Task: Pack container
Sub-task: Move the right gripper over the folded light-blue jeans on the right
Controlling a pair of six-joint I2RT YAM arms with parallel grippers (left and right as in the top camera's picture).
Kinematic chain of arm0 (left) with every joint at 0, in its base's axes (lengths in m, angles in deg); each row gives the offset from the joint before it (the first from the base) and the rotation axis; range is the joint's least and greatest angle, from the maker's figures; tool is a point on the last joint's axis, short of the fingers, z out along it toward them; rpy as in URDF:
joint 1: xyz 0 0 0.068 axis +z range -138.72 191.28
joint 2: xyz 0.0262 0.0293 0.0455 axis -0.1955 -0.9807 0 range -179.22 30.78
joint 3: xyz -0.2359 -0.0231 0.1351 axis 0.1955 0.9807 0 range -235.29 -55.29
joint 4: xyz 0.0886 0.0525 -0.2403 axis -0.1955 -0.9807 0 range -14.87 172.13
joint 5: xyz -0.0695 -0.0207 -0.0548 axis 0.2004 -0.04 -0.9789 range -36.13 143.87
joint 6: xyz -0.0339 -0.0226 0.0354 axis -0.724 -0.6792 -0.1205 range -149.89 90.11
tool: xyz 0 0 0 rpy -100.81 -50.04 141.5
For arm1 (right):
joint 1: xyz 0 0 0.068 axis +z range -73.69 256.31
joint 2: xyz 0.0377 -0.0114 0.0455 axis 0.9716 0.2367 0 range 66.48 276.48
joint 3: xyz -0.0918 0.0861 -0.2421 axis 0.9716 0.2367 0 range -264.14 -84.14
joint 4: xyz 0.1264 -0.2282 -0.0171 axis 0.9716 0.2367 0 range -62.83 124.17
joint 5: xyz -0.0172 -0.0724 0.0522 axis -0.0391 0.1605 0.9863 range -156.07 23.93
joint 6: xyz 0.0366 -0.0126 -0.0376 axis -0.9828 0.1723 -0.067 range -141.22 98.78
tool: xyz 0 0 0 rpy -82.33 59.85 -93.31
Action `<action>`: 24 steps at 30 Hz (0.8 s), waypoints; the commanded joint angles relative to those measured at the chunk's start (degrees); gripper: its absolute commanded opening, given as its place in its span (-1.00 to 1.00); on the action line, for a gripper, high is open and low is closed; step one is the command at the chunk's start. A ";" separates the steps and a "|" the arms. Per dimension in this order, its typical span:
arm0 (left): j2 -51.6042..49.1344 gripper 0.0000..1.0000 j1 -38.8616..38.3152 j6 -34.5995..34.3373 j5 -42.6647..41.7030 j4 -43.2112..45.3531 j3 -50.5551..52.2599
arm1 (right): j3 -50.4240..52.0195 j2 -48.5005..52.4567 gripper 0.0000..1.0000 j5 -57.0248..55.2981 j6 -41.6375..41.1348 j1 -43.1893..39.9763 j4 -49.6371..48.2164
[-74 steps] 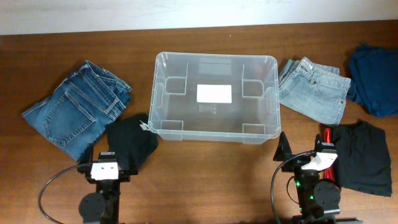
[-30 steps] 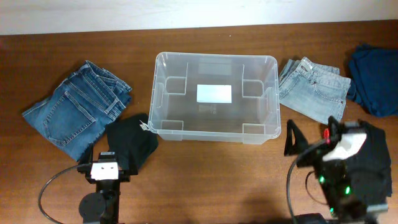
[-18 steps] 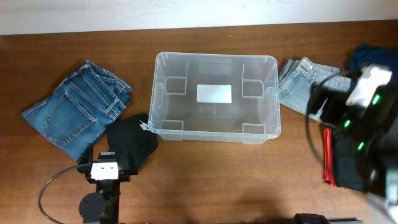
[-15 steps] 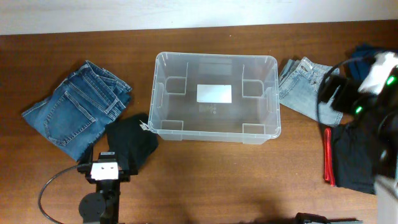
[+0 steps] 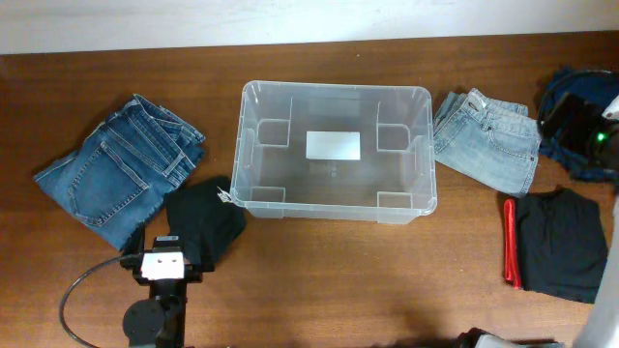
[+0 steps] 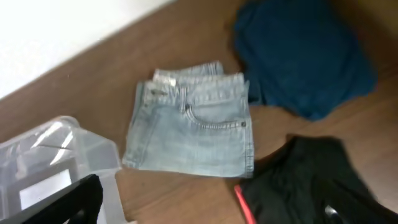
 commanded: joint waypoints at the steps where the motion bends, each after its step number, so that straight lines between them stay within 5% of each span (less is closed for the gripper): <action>1: 0.48 0.99 0.24 0.92 -0.63 0.07 0.39 | -0.85 7.08 0.97 6.27 1.51 -3.61 -0.63; 4: 0.48 0.99 0.24 0.94 -0.61 0.04 0.39 | -0.85 13.97 0.97 8.46 12.50 -5.79 -0.90; 15: 0.46 0.99 0.24 0.92 -0.61 0.04 0.39 | -0.85 33.94 0.97 13.05 16.39 -7.65 -5.29; 24: 0.46 0.99 0.24 0.92 -0.63 0.04 0.39 | -0.79 39.15 0.97 12.24 16.48 -7.63 -8.11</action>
